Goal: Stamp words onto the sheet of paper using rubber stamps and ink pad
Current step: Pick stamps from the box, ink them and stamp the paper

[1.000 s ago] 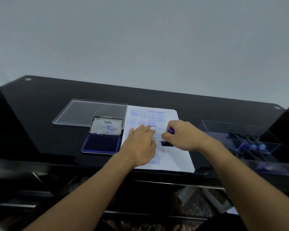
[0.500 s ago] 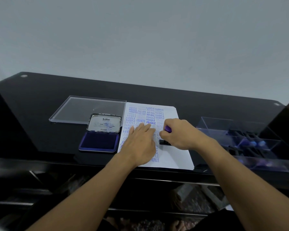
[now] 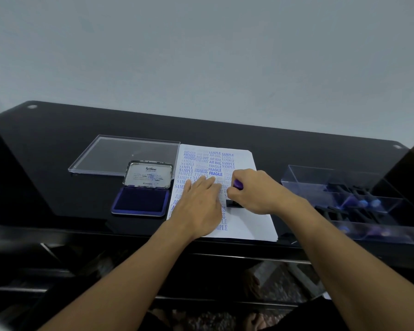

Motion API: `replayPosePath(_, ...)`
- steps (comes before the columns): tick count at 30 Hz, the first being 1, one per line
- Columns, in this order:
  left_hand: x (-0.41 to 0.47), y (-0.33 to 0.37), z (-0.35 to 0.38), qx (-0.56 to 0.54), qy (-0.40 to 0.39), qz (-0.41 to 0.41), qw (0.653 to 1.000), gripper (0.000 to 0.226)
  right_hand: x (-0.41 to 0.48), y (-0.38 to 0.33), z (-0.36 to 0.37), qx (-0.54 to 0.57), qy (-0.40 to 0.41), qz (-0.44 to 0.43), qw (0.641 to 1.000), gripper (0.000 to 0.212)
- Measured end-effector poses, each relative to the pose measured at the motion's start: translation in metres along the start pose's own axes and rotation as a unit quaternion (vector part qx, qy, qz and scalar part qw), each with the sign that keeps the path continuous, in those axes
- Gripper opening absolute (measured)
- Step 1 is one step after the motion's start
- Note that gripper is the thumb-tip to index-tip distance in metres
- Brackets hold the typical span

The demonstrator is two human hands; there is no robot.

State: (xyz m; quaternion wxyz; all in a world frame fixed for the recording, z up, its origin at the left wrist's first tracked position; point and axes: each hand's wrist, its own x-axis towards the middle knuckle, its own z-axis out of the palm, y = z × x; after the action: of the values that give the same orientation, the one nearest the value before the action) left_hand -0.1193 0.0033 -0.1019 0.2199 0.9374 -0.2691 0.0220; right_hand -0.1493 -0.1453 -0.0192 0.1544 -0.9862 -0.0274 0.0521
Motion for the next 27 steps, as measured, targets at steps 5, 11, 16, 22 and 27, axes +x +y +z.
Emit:
replayPosePath(5, 0.001, -0.001, 0.002, 0.003, 0.009, 0.006, 1.0, 0.041, 0.002, 0.001, 0.003, -0.001, 0.001, -0.001, 1.0, 0.025)
replayPosePath(11, 0.002, -0.004, 0.005, 0.0, 0.012, 0.005, 1.0, 0.037, 0.002, 0.0, 0.01, -0.002, 0.006, 0.006, 1.0, 0.027)
replayPosePath(16, 0.0, -0.003, 0.005, 0.001, 0.01, 0.006, 1.0, 0.04, 0.003, 0.001, 0.018, 0.009, 0.02, 0.015, 1.0, 0.025)
replayPosePath(22, -0.001, -0.003, 0.006, -0.002, 0.015, 0.007, 1.0, 0.039, 0.004, 0.005, 0.03, 0.032, 0.047, 0.023, 0.998, 0.026)
replayPosePath(27, -0.001, -0.004, 0.006, 0.003, 0.014, 0.006, 1.0, 0.04, 0.001, 0.005, 0.035, 0.044, 0.073, 0.01, 0.996, 0.029)
